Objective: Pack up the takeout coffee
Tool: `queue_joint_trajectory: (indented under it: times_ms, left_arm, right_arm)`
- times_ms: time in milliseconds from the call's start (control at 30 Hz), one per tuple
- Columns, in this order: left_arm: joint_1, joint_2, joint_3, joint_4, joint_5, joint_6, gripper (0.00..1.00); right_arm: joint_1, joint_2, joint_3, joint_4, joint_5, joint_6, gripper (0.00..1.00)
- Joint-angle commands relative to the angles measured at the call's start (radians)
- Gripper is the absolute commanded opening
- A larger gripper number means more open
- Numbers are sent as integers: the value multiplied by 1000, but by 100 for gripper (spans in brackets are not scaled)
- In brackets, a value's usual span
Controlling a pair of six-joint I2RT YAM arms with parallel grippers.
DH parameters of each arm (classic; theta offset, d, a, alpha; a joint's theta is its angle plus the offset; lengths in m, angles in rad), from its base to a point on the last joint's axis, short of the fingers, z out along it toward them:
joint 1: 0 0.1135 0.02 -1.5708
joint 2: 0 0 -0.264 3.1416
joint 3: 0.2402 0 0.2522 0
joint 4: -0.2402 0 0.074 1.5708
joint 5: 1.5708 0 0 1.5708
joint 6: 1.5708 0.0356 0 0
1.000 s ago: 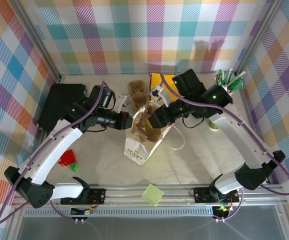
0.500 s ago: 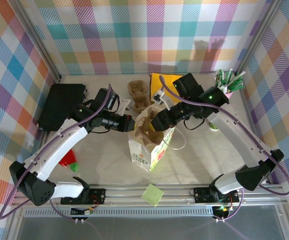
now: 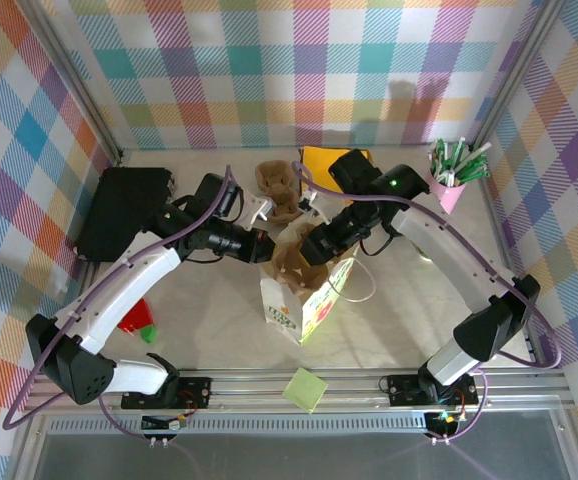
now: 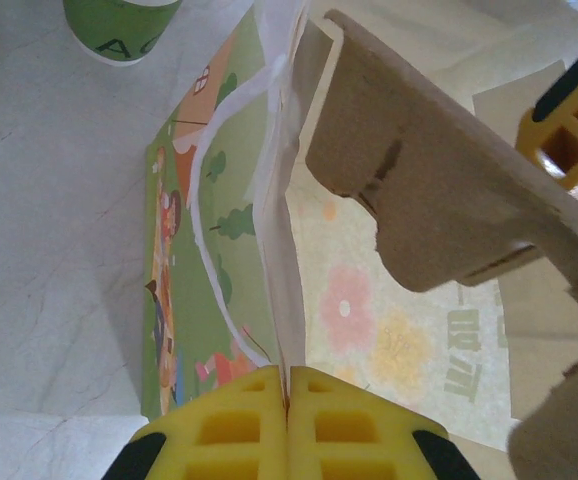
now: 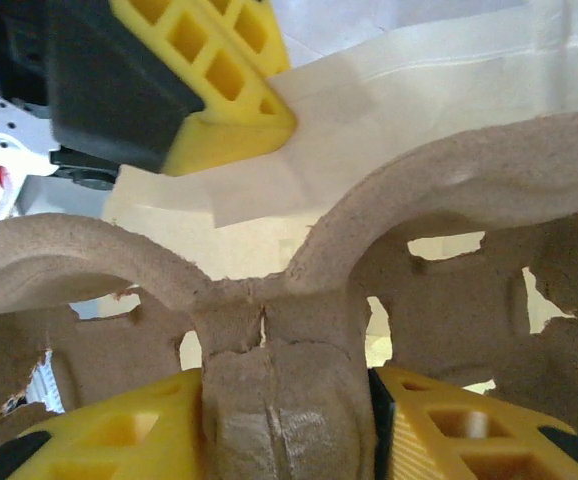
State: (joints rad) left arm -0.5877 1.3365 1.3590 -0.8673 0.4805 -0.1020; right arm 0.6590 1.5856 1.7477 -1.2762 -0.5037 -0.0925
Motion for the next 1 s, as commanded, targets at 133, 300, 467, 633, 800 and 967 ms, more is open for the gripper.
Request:
queue_joint_trajectory:
  times_ms: [133, 300, 467, 633, 800, 967]
  left_arm:
    - [-4, 24, 48, -84, 55, 83, 0]
    - [-4, 24, 57, -100, 82, 110, 0]
    - [-4, 21, 67, -111, 90, 127, 0]
    - [-4, 24, 72, -109, 101, 125, 0]
    - [-4, 28, 78, -110, 104, 131, 0]
    - [-4, 37, 86, -109, 108, 131, 0]
  right_arm:
    - [-9, -20, 35, -24, 36, 27, 44]
    - [-10, -32, 18, -12, 109, 63, 44]
    - [-10, -36, 8, 9, 165, 111, 44]
    - [-9, -48, -34, 53, 172, 140, 43]
    - [-4, -58, -66, 67, 211, 141, 43]
    - [10, -52, -86, 57, 267, 140, 42]
